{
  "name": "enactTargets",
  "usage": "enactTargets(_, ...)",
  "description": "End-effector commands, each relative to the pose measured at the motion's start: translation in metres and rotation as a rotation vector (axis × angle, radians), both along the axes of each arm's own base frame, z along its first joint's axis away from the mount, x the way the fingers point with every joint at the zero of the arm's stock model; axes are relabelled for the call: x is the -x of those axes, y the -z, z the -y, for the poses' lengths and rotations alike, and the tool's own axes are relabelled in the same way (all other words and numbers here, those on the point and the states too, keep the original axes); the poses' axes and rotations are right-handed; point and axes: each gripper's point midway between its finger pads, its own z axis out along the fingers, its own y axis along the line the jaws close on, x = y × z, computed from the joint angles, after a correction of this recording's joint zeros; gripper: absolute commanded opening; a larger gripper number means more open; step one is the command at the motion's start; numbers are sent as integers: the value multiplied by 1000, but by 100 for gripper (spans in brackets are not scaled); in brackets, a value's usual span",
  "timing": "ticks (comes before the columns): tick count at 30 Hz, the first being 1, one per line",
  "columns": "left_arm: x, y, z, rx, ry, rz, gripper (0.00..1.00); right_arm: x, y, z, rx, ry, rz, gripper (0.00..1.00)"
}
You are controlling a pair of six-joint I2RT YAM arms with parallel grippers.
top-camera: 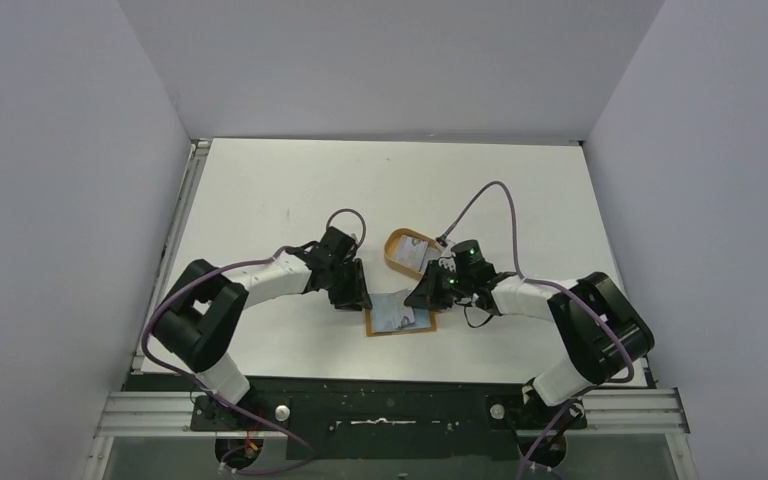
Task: Put the credit cards into the card holder
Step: Insert the credit card into the card holder.
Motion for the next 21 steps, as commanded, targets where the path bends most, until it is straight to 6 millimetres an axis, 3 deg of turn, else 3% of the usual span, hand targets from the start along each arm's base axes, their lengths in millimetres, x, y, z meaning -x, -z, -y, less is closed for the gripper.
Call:
enactTargets(1,14,25,-11,-70,-4,-49,29,2,14,-3,52,5,12,0)
enactTargets(21,23,23,-12,-35,-47,-34,26,14,7,-19,102,-7,8,0)
